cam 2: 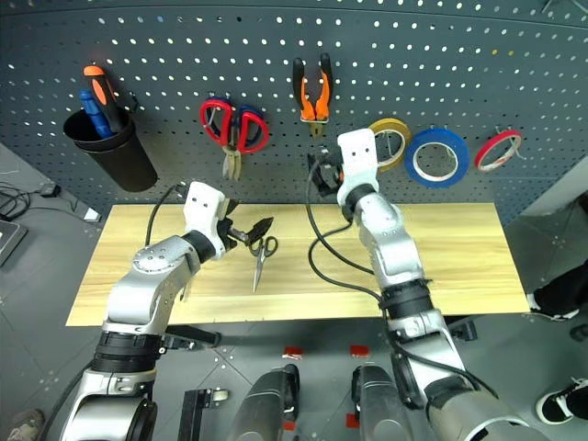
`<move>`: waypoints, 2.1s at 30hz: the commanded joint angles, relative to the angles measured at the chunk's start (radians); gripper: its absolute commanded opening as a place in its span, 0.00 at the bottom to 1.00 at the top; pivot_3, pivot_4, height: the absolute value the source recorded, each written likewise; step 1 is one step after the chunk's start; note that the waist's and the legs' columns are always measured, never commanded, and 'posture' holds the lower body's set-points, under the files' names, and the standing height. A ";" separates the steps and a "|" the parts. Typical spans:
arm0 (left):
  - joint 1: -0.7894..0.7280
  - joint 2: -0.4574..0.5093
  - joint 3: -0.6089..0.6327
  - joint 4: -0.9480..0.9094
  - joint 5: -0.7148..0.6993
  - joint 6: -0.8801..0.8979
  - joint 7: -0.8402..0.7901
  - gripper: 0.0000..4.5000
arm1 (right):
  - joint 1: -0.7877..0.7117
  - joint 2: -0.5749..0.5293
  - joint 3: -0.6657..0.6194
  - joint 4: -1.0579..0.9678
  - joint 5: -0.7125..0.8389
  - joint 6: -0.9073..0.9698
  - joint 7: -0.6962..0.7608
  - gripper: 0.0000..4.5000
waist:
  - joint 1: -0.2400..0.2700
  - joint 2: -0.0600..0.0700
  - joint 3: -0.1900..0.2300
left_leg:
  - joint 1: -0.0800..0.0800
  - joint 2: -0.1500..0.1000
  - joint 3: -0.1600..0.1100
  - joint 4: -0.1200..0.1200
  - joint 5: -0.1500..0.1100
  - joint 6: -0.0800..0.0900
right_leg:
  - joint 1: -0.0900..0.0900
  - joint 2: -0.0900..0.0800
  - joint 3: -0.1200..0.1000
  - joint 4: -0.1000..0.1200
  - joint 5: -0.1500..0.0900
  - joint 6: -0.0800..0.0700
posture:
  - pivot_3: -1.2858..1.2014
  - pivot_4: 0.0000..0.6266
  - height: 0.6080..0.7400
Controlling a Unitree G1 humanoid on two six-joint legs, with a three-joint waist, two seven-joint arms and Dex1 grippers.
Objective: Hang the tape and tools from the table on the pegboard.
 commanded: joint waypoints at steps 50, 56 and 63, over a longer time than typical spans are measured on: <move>-0.003 -0.165 -0.020 0.367 0.182 0.121 0.296 0.05 | 0.336 -0.231 0.103 -0.629 0.501 0.632 0.276 1.00 | -0.011 -0.001 -0.001 | 0.003 -0.001 -0.004 0.000 0.000 0.000 | 0.006 0.000 -0.003 -0.003 0.000 0.001 | 0.48 0.48 1.00; 0.086 -0.085 -0.039 0.169 0.163 0.138 0.189 0.05 | 0.301 -0.334 0.218 -0.672 0.356 0.516 0.289 1.00 | -0.014 -0.001 0.000 | 0.003 -0.001 -0.003 0.000 0.000 0.000 | 0.006 0.000 -0.003 -0.003 0.000 0.001 | 0.48 0.48 1.00; 0.130 0.005 0.004 -0.126 0.079 0.161 0.052 0.05 | 0.249 -0.430 0.306 -0.796 0.280 0.411 0.354 1.00 | -0.007 -0.001 0.000 | 0.001 0.000 -0.005 -0.001 0.000 0.000 | 0.004 0.000 -0.005 -0.005 0.000 0.001 | 0.48 0.48 1.00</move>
